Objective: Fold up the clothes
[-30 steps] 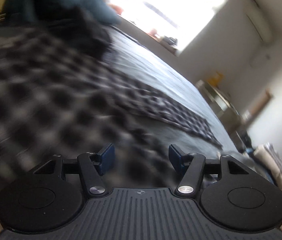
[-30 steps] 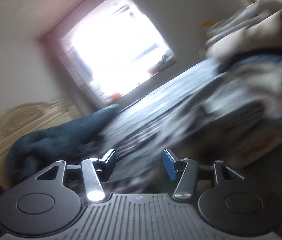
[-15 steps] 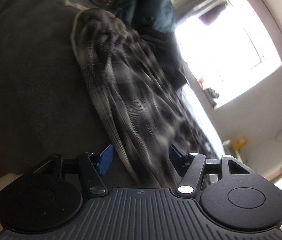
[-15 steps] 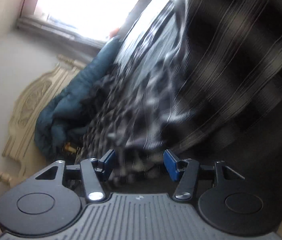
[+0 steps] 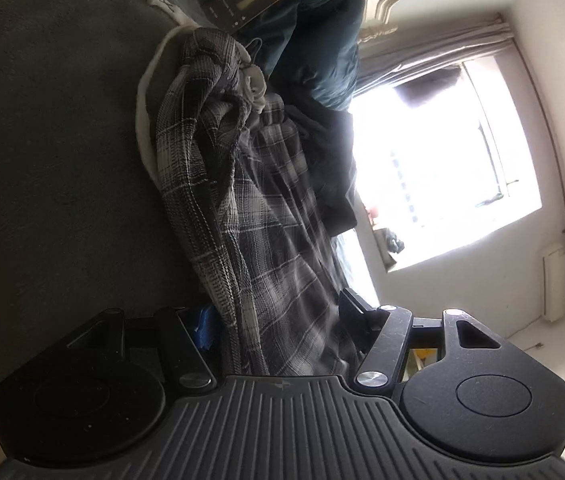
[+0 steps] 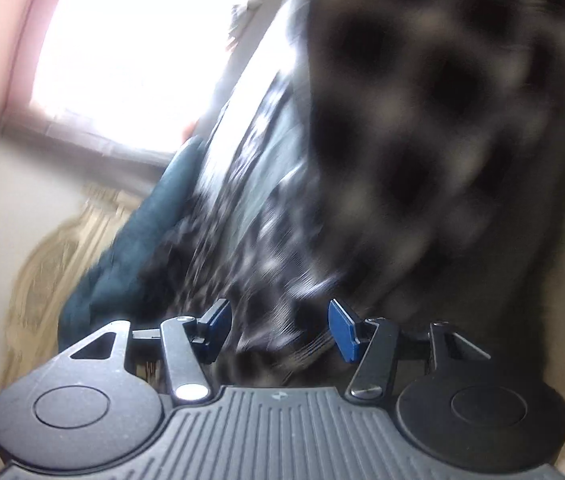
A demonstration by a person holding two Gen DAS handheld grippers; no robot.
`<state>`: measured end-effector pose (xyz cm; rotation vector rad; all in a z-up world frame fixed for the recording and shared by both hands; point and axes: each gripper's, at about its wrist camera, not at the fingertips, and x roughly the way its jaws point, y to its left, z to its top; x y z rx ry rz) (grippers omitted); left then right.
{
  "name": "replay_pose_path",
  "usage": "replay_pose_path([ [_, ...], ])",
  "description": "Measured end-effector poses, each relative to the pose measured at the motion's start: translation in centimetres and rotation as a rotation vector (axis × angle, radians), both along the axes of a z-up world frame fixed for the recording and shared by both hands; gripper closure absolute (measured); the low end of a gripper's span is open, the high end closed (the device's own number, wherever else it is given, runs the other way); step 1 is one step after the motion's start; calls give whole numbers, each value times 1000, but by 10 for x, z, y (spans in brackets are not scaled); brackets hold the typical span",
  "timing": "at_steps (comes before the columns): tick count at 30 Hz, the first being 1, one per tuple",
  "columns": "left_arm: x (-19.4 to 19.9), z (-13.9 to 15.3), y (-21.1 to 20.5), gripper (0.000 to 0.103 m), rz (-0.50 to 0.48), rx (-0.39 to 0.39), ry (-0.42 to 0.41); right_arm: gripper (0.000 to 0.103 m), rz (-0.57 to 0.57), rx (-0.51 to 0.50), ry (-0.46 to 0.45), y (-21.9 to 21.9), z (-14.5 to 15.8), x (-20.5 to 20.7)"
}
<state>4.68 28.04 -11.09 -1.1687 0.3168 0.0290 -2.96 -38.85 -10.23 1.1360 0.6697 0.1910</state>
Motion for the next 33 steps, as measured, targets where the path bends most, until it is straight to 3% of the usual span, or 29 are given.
replay_pose_path([
  [5, 7, 3, -8, 42, 17, 37, 30, 45, -114, 34, 33, -26, -12, -18],
  [12, 8, 12, -14, 42, 37, 64, 77, 45, -118, 122, 81, -34, -43, -8],
  [19, 10, 17, -19, 42, 42, 97, 101, 46, -179, 130, 51, -39, -54, -1],
  [23, 13, 16, -19, 43, 40, 104, 104, 48, -215, 185, 36, -42, -62, -4],
  [26, 14, 16, -19, 44, 41, 102, 104, 57, -198, 222, -31, -38, -62, -2],
  [30, 12, 15, -18, 47, 45, 96, 100, 64, -198, 200, -27, -34, -66, 5],
  [33, 11, 13, -15, 56, 59, 70, 88, 79, -200, 209, -35, -32, -71, 10],
])
